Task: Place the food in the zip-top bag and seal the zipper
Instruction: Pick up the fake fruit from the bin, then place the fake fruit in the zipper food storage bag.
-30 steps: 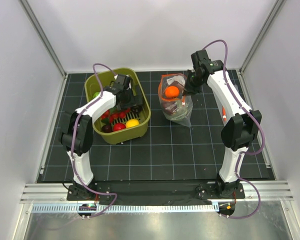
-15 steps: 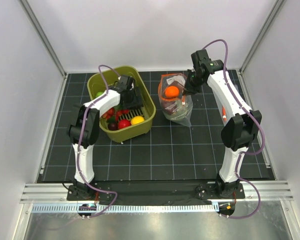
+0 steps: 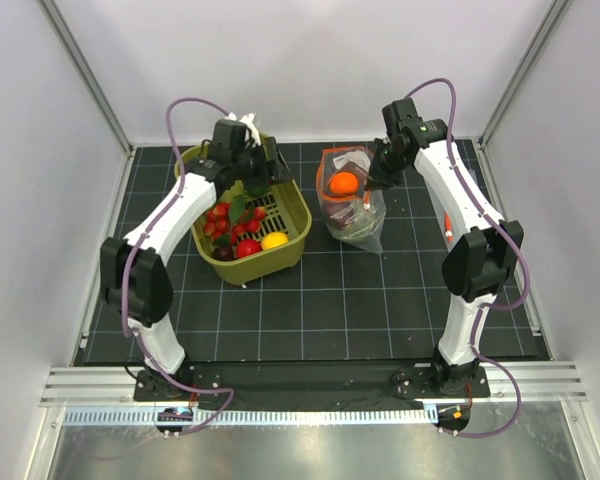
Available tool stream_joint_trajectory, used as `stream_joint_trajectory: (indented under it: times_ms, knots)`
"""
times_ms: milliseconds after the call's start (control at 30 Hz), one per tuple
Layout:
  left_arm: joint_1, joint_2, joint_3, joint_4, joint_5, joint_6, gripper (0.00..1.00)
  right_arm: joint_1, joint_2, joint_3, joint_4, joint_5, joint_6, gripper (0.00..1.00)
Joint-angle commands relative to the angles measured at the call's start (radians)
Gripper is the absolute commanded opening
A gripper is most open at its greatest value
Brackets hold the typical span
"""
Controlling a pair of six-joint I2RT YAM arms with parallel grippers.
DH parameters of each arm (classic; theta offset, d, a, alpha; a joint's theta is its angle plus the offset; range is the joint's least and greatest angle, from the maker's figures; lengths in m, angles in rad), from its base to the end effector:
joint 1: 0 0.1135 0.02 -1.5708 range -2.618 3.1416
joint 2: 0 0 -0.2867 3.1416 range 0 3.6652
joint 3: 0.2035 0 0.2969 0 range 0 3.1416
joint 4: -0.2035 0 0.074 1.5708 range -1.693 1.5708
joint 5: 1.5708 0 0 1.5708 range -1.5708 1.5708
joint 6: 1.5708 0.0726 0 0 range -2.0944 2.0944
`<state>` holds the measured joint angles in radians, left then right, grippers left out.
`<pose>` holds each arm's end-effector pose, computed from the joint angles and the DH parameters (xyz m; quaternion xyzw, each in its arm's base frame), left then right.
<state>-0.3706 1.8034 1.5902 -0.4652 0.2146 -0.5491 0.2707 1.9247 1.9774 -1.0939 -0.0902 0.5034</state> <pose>0.4566 -0.1940 0.2986 -0.0339 0.8975 -0.2770 0.3416 0.4612 0.1348 0.3314 0.1002 0.9590 0.1390 0.2257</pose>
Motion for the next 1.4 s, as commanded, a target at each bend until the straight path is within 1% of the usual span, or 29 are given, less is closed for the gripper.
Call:
stream_joint_trajectory:
  times_ms: [0, 67, 100, 200, 233, 367, 433, 633, 700, 733, 767, 800, 833, 867, 900, 1067, 1167, 1267, 1333, 1367]
  knots:
    - [0.001, -0.067, 0.068, 0.043, 0.181, -0.015, 0.42, -0.004, -0.026, 0.055, 0.008, -0.013, -0.003, 0.01]
    - [0.002, -0.065, 0.111, 0.065, 0.241, -0.038, 0.41, -0.004, -0.02, 0.066, -0.004, -0.028, 0.0, 0.01]
    - [-0.001, -0.059, 0.128, 0.075, 0.305, -0.049, 0.4, -0.004, -0.015, 0.081, -0.011, -0.035, 0.004, 0.01]
    - [-0.028, -0.018, 0.212, 0.115, 0.39, -0.074, 0.37, -0.004, -0.006, 0.116, -0.044, -0.058, 0.024, 0.01]
    - [-0.037, 0.006, 0.253, 0.122, 0.4, -0.074, 0.37, -0.004, -0.006, 0.126, -0.05, -0.062, 0.032, 0.01]
    - [-0.099, 0.074, 0.321, 0.152, 0.428, -0.092, 0.37, -0.002, -0.009, 0.146, -0.069, -0.072, 0.047, 0.01]
    - [-0.113, 0.102, 0.35, 0.172, 0.446, -0.112, 0.36, 0.001, -0.021, 0.143, -0.072, -0.071, 0.049, 0.01]
    - [-0.169, 0.165, 0.364, 0.181, 0.463, -0.132, 0.36, 0.001, -0.059, 0.14, -0.081, -0.054, 0.047, 0.01]
    - [-0.177, 0.169, 0.347, 0.171, 0.47, -0.13, 0.46, 0.001, -0.069, 0.132, -0.075, -0.052, 0.05, 0.01]
    - [-0.179, 0.169, 0.337, 0.136, 0.47, -0.126, 0.53, 0.001, -0.079, 0.127, -0.072, -0.052, 0.052, 0.01]
    - [-0.179, 0.168, 0.332, 0.116, 0.462, -0.106, 0.7, 0.001, -0.084, 0.118, -0.067, -0.052, 0.053, 0.01]
    - [-0.179, 0.156, 0.329, 0.091, 0.45, -0.092, 0.78, 0.001, -0.089, 0.115, -0.058, -0.049, 0.057, 0.01]
    - [-0.179, 0.148, 0.323, 0.061, 0.437, -0.077, 0.84, 0.001, -0.096, 0.112, -0.057, -0.051, 0.057, 0.01]
    - [-0.179, 0.137, 0.321, 0.053, 0.428, -0.055, 0.95, 0.001, -0.102, 0.106, -0.057, -0.049, 0.057, 0.01]
    - [-0.179, 0.128, 0.32, 0.046, 0.411, -0.045, 0.98, 0.001, -0.108, 0.106, -0.057, -0.048, 0.058, 0.01]
    - [-0.182, 0.106, 0.358, 0.001, 0.393, -0.019, 1.0, 0.001, -0.127, 0.106, -0.063, -0.055, 0.057, 0.02]
    - [-0.189, 0.09, 0.361, -0.029, 0.364, 0.03, 1.0, 0.001, -0.136, 0.112, -0.075, -0.056, 0.052, 0.02]
    - [-0.194, 0.091, 0.369, -0.052, 0.358, 0.093, 0.97, 0.001, -0.135, 0.135, -0.103, -0.054, 0.043, 0.03]
    - [-0.195, 0.1, 0.39, -0.062, 0.39, 0.136, 0.95, 0.001, -0.132, 0.14, -0.124, -0.062, 0.038, 0.03]
    - [-0.2, 0.112, 0.402, -0.066, 0.402, 0.15, 0.93, -0.001, -0.13, 0.14, -0.129, -0.065, 0.035, 0.02]
